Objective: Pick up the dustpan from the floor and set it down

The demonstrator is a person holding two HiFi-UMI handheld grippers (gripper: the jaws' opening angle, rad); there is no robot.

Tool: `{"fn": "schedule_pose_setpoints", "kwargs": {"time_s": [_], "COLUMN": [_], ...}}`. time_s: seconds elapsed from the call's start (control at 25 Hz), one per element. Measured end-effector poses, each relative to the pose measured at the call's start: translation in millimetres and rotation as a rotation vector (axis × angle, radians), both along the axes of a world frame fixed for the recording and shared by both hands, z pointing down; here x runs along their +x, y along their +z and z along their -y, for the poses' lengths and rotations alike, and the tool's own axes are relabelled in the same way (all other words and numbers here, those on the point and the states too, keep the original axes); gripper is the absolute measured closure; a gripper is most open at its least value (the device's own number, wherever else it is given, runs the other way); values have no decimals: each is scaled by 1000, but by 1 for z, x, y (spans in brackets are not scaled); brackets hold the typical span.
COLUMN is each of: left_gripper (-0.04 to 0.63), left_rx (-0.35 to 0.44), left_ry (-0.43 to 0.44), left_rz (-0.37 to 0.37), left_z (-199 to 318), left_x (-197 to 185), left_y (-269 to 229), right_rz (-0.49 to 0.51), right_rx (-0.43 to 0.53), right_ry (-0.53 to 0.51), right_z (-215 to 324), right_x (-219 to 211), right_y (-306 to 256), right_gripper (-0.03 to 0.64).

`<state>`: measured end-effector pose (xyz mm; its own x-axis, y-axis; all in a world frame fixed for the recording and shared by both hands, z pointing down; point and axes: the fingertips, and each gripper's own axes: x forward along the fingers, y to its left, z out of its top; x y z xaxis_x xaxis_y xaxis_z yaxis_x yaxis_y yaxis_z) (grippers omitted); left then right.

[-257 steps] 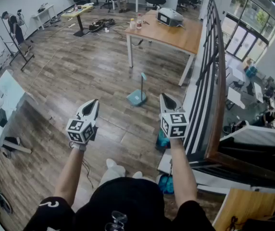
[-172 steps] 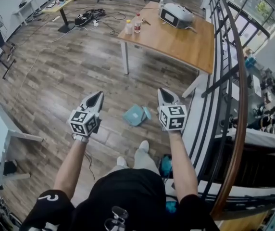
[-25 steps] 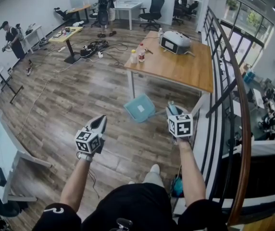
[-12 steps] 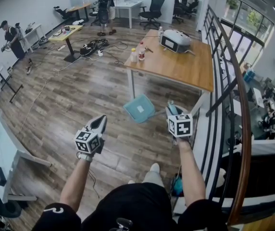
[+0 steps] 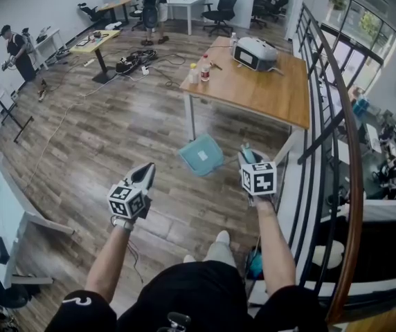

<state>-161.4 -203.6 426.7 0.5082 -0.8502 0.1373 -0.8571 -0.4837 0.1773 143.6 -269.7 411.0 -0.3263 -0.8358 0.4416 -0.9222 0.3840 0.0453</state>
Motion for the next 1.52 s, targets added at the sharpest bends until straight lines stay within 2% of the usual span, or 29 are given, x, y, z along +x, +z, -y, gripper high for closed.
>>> {"fn": "schedule_pose_setpoints", "kwargs": {"time_s": [0.6,1.2,1.52], "left_gripper": [597,597,597], "left_rx": [-77,-193,-240], "left_ry": [2,-13,1], "left_rz": [-12,-37,-15], "left_z": [9,36,64], "left_x": [16,38,53], "left_y": [43,125,181], "right_rz": [-12,-82,-107], "right_rx": [-93,-195,-250], "right_ry": [-15,-48,-55], "right_z": [16,52,79], "right_x": [6,16,10], "right_y": [64,176,258], "right_gripper": [528,526,526]}}
